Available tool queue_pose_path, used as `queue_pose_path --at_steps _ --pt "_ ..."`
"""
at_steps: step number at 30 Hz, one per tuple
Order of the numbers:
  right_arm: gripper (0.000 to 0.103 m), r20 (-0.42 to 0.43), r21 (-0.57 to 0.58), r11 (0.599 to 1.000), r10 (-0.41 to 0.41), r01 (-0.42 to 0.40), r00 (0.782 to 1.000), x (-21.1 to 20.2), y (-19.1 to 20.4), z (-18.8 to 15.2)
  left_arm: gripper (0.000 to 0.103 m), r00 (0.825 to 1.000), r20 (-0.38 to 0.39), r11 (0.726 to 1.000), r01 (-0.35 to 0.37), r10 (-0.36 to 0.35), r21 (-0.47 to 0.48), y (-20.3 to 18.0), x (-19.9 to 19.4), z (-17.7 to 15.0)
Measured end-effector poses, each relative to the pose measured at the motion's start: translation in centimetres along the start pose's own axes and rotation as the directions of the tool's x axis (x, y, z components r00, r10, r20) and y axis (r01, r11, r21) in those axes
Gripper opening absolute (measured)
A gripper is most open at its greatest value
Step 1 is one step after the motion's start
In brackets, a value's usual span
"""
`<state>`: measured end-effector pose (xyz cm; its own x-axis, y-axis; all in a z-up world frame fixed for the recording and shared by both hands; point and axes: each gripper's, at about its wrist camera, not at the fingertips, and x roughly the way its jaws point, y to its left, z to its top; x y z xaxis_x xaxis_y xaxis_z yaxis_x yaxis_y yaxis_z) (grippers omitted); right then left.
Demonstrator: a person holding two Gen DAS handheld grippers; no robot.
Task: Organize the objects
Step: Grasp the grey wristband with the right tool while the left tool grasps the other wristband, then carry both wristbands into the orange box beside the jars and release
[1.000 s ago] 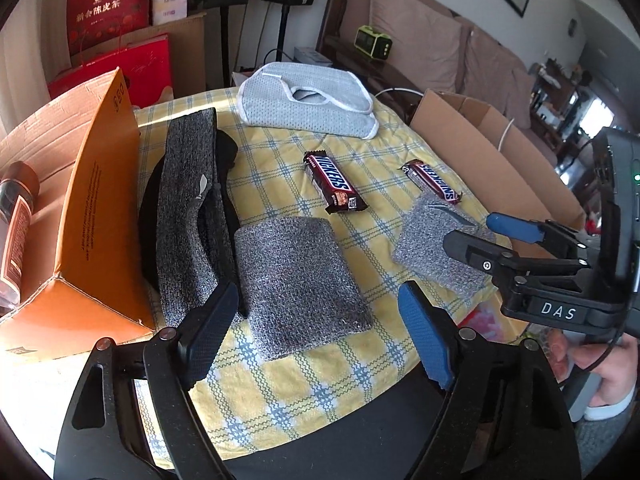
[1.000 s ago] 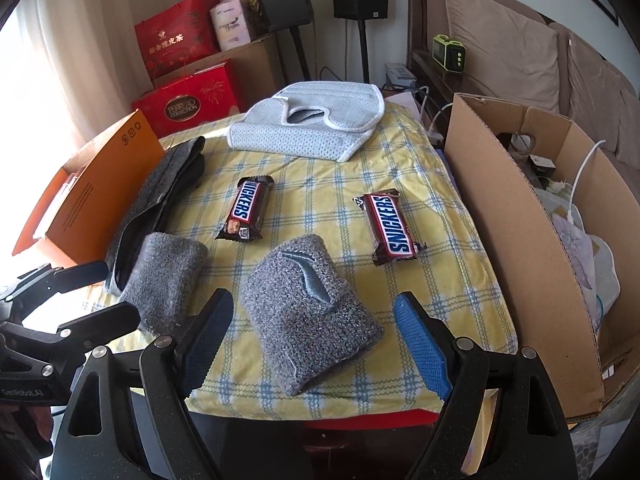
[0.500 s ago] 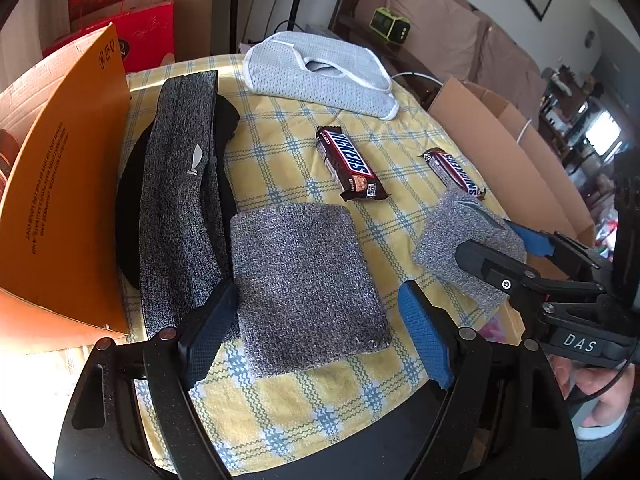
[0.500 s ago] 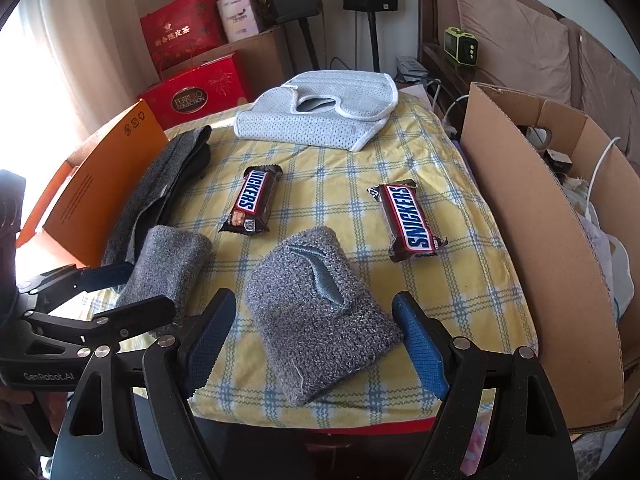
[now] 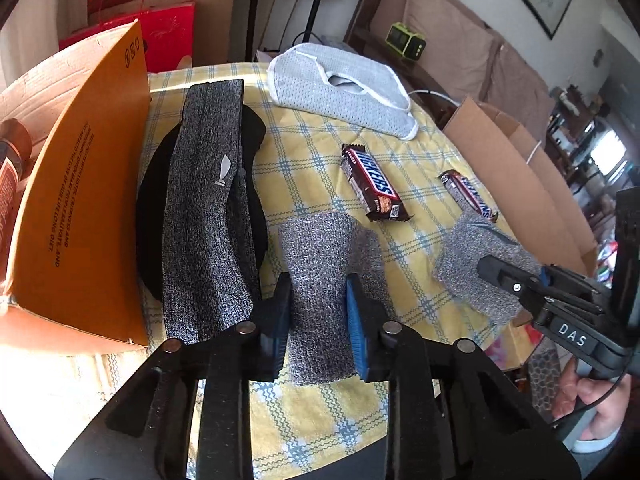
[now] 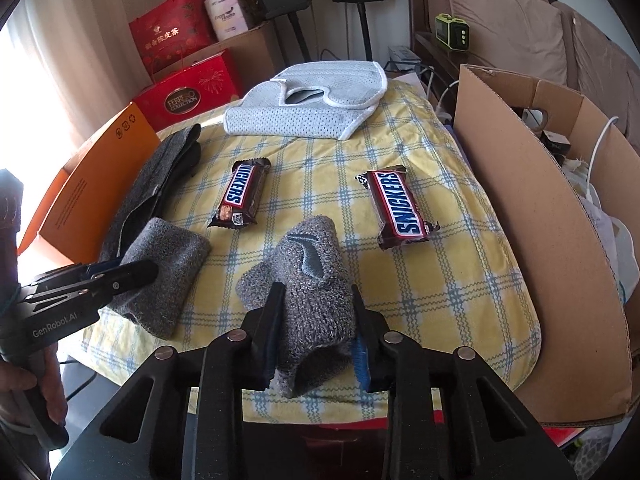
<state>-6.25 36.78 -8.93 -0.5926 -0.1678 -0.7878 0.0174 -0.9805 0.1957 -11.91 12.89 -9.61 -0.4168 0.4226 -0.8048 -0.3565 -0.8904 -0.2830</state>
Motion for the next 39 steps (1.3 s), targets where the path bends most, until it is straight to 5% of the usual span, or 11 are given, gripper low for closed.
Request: queue_pose_path --at_steps 14,25,33,39 --pt "0.022 0.071 0.014 1.0 0.022 -0.023 0.997 -3.8 1.0 0.6 0.018 0.993 0.096 0.997 0.074 -0.073 -0.014 -0.5 -5.3 0.6" --pt "0.022 0.137 -0.086 0.994 0.077 -0.065 0.988 -6.6 6.5 3.6 0.018 0.973 0.202 0.993 0.12 -0.114 -0.017 0.3 -11.5 2.1" --pt "0.022 0.139 -0.169 0.972 0.185 -0.161 0.973 -6.9 12.0 6.0 0.018 0.954 0.298 0.997 0.05 -0.032 -0.053 3.9 -16.5 3.1" --pt "0.022 0.118 -0.207 0.946 0.276 -0.248 0.954 -6.0 16.7 7.4 0.019 0.952 0.299 0.993 -0.03 0.063 -0.113 8.4 -17.7 3.5"
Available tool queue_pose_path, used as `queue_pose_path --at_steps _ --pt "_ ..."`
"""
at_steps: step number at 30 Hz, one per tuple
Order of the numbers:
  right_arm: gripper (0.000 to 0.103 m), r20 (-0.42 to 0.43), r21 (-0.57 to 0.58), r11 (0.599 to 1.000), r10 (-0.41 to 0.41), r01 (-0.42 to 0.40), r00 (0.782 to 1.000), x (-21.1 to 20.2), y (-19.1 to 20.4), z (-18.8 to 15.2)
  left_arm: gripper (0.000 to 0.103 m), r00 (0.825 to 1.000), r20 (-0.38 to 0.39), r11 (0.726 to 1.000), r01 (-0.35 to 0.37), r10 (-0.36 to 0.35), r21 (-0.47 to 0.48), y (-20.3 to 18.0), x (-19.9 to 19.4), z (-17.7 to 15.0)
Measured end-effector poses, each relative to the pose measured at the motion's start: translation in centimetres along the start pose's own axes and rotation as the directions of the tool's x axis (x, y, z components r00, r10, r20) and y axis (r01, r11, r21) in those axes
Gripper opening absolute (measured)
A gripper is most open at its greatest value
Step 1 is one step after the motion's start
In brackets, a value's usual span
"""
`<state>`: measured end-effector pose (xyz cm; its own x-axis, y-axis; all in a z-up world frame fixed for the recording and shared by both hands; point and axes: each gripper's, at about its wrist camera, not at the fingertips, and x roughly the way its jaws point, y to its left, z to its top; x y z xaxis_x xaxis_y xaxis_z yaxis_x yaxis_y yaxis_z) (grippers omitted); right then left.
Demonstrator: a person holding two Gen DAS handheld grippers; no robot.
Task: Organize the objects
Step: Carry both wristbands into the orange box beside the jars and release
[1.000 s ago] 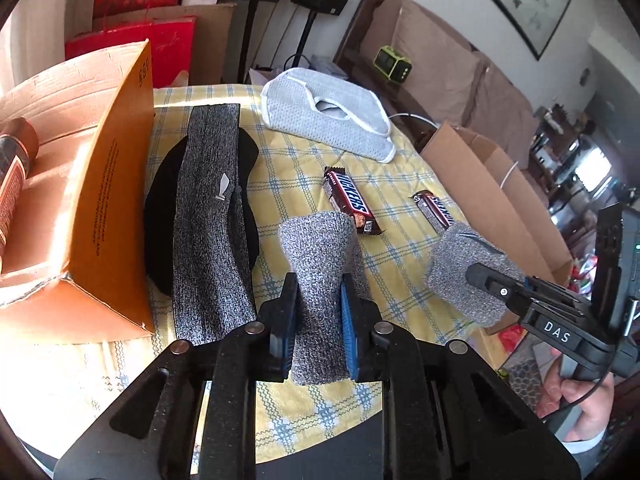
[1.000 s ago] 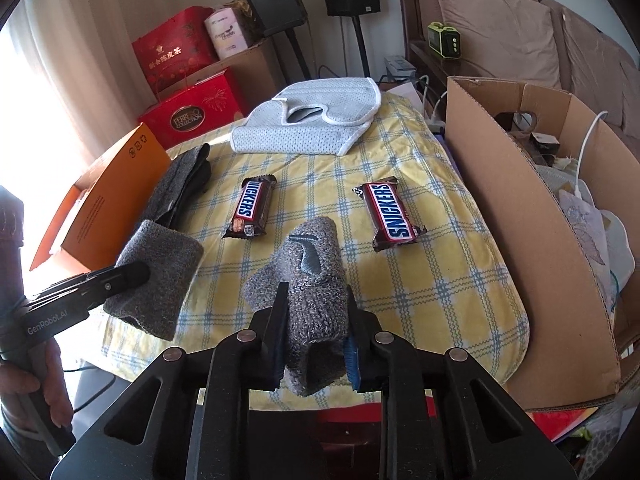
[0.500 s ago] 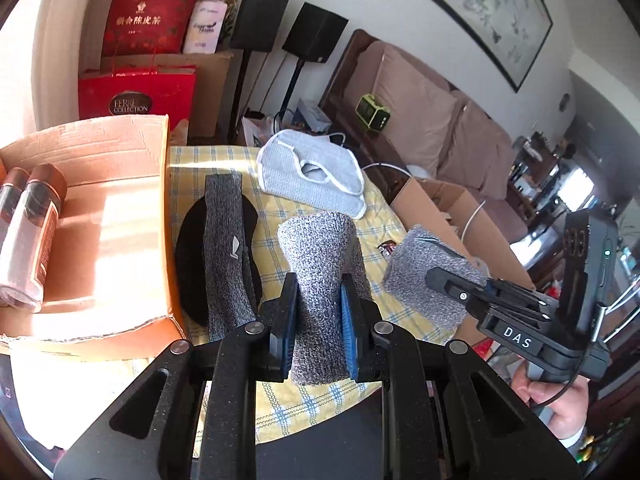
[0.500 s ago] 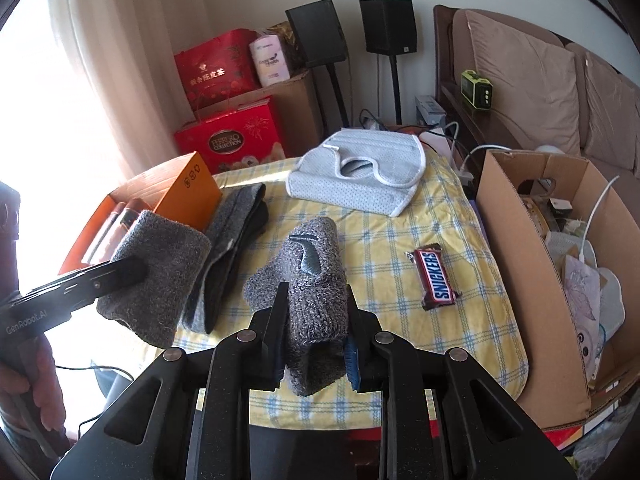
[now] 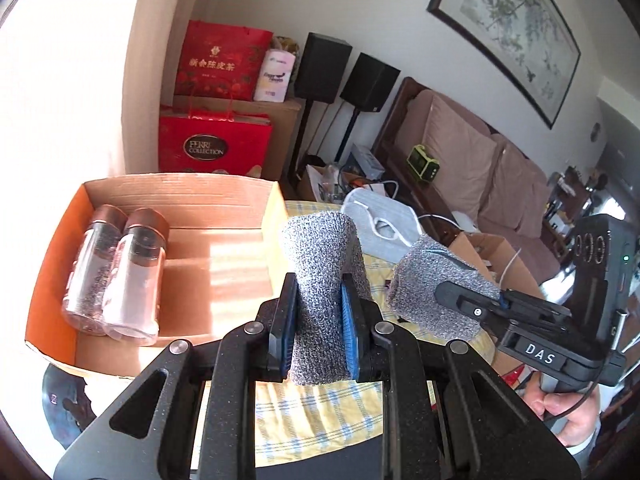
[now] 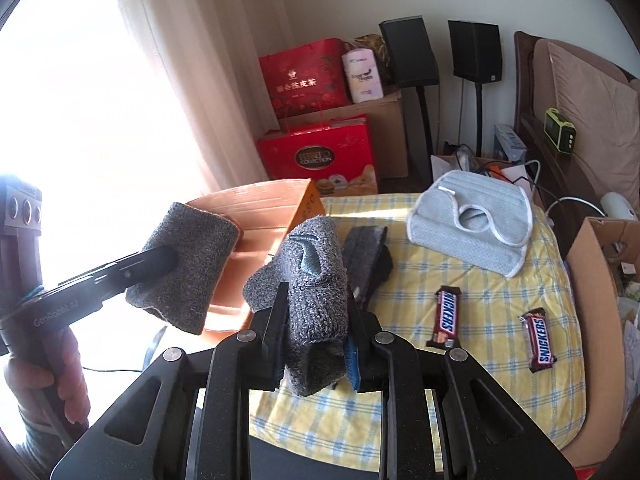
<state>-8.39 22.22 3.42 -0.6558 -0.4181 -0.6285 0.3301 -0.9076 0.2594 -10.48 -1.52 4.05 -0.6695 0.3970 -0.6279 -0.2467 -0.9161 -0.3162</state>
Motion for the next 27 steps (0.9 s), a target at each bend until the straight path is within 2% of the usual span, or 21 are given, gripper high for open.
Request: queue_pose_path --at_steps 5,11,16,20,24,27 --pt "0.022 -0.019 -0.036 0.998 0.047 -0.048 0.999 2.8 3.6 1.3 0.019 0.997 -0.031 0.997 -0.074 0.074 0.005 2.8 0.8 -0.1" --pt "0.022 -0.043 -0.055 0.996 0.067 -0.07 0.997 5.9 6.2 1.8 0.019 0.989 -0.084 0.992 -0.124 0.125 0.014 5.4 2.3 -0.9" --pt "0.022 -0.064 -0.039 0.996 0.075 -0.078 0.995 7.8 6.9 1.6 0.022 0.983 -0.145 0.993 -0.113 0.11 -0.013 7.3 4.5 -1.7" --pt "0.022 -0.077 -0.03 0.997 0.065 -0.068 0.995 8.5 6.7 1.2 0.023 0.975 -0.178 0.99 -0.137 0.131 -0.017 8.2 6.3 -2.7" --pt "0.022 -0.086 -0.019 0.998 0.056 -0.058 0.995 9.0 6.4 1.1 0.035 0.964 -0.235 0.988 -0.144 0.127 -0.057 8.9 7.3 -3.3" --pt "0.023 -0.096 -0.027 0.999 0.039 -0.041 0.995 9.3 6.5 1.1 0.045 0.971 -0.211 0.991 -0.127 0.113 -0.052 8.6 6.6 -3.2"
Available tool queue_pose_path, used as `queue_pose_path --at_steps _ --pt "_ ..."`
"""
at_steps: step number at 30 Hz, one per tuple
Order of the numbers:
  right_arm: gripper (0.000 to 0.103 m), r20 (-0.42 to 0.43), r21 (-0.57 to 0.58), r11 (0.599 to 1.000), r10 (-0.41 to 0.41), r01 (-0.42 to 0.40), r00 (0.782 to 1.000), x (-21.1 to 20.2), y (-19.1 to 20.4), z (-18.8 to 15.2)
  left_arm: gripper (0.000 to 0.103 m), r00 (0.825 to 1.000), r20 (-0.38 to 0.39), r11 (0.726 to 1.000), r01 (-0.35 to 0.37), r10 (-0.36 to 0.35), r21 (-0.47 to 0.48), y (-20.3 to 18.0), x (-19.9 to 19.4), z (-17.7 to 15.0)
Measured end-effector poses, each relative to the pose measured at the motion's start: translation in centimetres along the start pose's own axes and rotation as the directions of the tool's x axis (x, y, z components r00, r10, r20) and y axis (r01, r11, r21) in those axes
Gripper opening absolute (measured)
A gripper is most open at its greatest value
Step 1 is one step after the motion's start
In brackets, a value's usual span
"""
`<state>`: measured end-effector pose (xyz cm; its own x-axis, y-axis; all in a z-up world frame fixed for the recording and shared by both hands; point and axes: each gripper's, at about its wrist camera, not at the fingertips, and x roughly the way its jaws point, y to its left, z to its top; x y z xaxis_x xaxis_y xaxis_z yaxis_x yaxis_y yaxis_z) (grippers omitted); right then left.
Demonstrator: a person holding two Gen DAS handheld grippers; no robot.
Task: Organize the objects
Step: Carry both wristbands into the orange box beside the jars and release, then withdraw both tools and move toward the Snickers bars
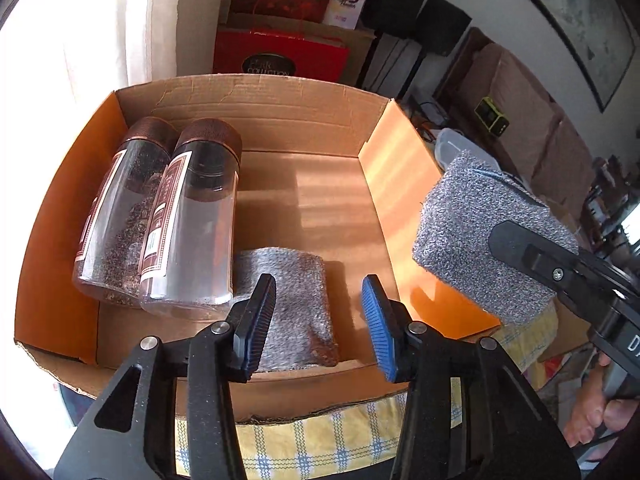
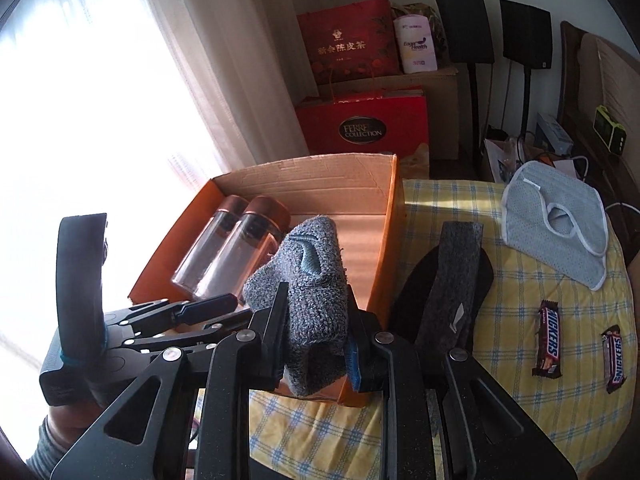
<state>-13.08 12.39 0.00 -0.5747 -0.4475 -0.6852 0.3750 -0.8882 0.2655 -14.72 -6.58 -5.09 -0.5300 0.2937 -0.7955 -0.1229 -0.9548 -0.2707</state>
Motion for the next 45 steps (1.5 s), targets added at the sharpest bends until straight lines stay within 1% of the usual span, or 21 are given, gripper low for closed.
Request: queue_pose_path --at_steps 2,6,11,12,13,15,18,21,23,26,32,33,34,35,36,37,39,42,43,45 --pt "0.023 -0.001 0.0 1.0 0.001 -0.001 1.0 0.1 0.1 0.0 0.048 1.0 0.024 1.0 -0.001 0.001 -0.009 0.0 -0.8 0.3" --pt "0.023 0.001 -0.007 1.0 0.001 -0.001 1.0 0.3 0.4 0.2 0.051 0.997 0.058 0.997 0.044 -0.041 -0.061 0.8 -2.2 1.0" --pt "0.024 0.012 0.003 1.0 -0.015 0.015 1.0 1.2 0.8 0.3 0.052 0.996 0.08 0.995 0.046 -0.039 -0.084 1.5 -3.4 1.4" --pt "0.027 0.018 0.009 1.0 -0.017 0.017 1.0 1.4 0.9 0.2 0.052 0.996 0.083 0.995 0.041 -0.034 -0.088 1.6 -3.5 1.4" --pt "0.032 0.024 0.016 1.0 -0.013 0.013 1.0 1.5 0.9 0.2 0.052 0.996 0.086 0.995 0.037 -0.03 -0.091 1.7 -3.5 1.4" --pt "0.038 0.03 0.026 0.999 -0.02 0.019 0.999 2.0 1.0 0.1 0.052 0.996 0.083 0.995 0.032 -0.025 -0.094 1.9 -3.4 1.4" --pt "0.039 0.003 0.013 0.999 -0.038 0.038 0.999 2.4 1.2 -0.4 0.052 0.997 0.072 0.995 0.026 -0.02 -0.092 2.0 -3.2 1.2" --pt "0.043 0.001 -0.006 0.999 -0.043 0.043 0.999 1.7 1.4 -0.6 0.052 0.998 0.068 0.996 0.024 -0.018 -0.09 1.8 -3.1 1.2" --pt "0.044 0.012 -0.024 0.998 -0.055 0.055 0.998 0.9 1.5 -0.6 0.053 0.998 0.062 0.996 0.028 -0.023 -0.086 1.6 -3.0 1.2" --pt "0.044 0.021 -0.042 0.997 -0.067 0.067 0.998 -0.2 1.4 -0.6 0.057 0.998 0.053 0.996 0.037 -0.034 -0.075 1.0 -2.7 1.1" --pt "0.044 0.034 -0.048 0.994 -0.097 0.099 0.995 -2.4 -0.2 -0.9 0.058 0.998 0.036 0.998 0.045 -0.043 -0.049 -0.2 -2.4 0.8" --pt "0.045 0.033 -0.046 0.993 -0.105 0.106 0.994 -2.8 -0.6 -1.0 0.062 0.998 0.038 0.998 0.043 -0.042 -0.044 -0.4 -2.4 0.7" --pt "0.049 0.032 -0.045 0.992 -0.114 0.116 0.993 -3.1 -1.0 -1.1 0.072 0.998 0.045 0.998 0.041 -0.039 -0.041 -0.6 -2.5 0.6" --pt "0.05 0.034 -0.041 0.991 -0.125 0.126 0.992 -3.4 -1.4 -1.3 0.076 0.998 0.056 0.998 0.043 -0.041 -0.036 -0.9 -2.6 0.6" --pt "0.055 0.037 -0.036 0.99 -0.136 0.138 0.99 -3.8 -2.0 -1.4 0.082 0.997 0.065 0.998 0.049 -0.046 -0.033 -1.3 -2.8 0.5" --pt "0.061 0.037 -0.027 0.988 -0.153 0.154 0.988 -4.1 -2.5 -1.5 0.086 0.996 0.071 0.998 0.053 -0.051 -0.03 -1.6 -2.9 0.6" --pt "0.07 0.038 -0.009 0.983 -0.18 0.181 0.983 -4.7 -3.7 -1.7 0.09 0.996 0.076 0.999 0.048 -0.047 -0.01 -2.5 -3.2 0.7" --pt "0.072 0.039 0.017 0.977 -0.212 0.212 0.976 -5.8 -5.7 -1.8 0.096 0.995 0.095 0.998 0.04 -0.045 0.052 -4.5 -3.5 0.8" --pt "0.076 0.041 0.027 0.975 -0.221 0.22 0.974 -6.1 -6.3 -1.9 0.1 0.993 0.11 0.997 0.029 -0.038 0.075 -5.3 -3.7 0.7" --pt "0.081 0.051 0.049 0.971 -0.238 0.236 0.97 -6.9 -7.4 -2.1 0.103 0.989 0.149 0.994 -0.002 -0.015 0.113 -6.7 -4.1 0.4"
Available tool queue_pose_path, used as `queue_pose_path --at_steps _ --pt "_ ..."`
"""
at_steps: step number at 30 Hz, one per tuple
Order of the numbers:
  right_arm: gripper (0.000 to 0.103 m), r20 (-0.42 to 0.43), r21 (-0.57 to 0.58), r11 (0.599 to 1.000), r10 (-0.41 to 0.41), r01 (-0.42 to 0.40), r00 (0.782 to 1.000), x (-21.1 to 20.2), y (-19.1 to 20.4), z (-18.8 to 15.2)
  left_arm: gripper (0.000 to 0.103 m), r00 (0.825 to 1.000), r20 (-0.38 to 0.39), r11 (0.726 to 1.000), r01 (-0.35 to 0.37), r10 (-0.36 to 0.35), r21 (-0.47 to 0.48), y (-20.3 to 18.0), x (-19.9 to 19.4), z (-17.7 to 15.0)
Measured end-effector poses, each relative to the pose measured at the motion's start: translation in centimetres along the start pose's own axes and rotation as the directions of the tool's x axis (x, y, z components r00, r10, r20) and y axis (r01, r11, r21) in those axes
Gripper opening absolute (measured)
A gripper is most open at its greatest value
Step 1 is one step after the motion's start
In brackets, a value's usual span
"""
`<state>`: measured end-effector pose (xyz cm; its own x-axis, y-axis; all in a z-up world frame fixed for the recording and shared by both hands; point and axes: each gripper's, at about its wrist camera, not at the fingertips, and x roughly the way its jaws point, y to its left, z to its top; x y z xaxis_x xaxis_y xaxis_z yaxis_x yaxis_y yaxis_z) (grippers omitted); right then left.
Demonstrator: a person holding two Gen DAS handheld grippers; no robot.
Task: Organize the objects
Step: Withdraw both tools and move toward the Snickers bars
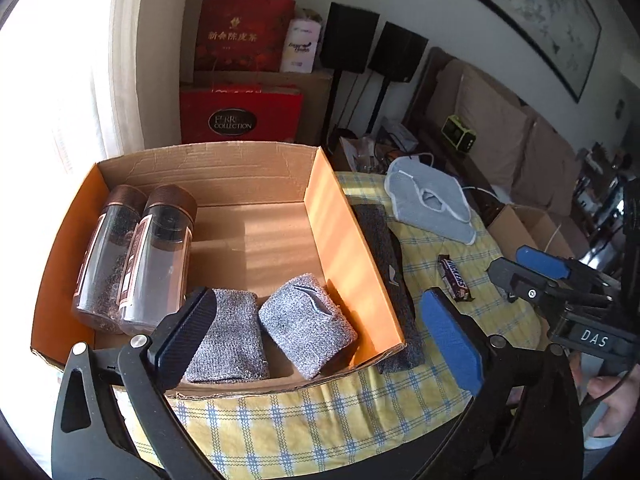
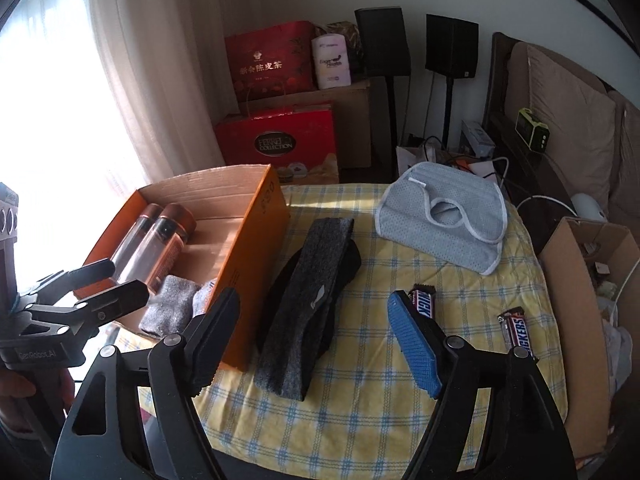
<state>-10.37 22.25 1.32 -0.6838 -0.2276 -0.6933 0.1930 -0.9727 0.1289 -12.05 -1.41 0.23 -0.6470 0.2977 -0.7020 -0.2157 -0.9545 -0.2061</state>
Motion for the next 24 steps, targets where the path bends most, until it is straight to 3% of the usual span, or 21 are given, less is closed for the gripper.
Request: queue_pose_path --at_steps 9,12,24 --pt "0.089 0.002 0.063 0.994 -0.092 0.092 0.996 -1.5 -5.0 -0.7 0.103 0.999 -0.003 0.996 0.04 -0.04 0.078 -4.8 0.4 0.4" --pt "0.103 0.002 0.072 0.989 -0.131 0.13 0.991 -1.8 -6.3 -1.1 0.103 0.999 -0.007 0.994 0.05 -0.05 0.093 -6.0 0.8 0.5" --pt "0.103 -0.015 0.128 0.976 -0.175 0.176 0.984 -2.2 -10.8 -2.5 0.103 0.997 -0.034 0.989 0.076 -0.072 0.128 -10.6 2.9 0.5"
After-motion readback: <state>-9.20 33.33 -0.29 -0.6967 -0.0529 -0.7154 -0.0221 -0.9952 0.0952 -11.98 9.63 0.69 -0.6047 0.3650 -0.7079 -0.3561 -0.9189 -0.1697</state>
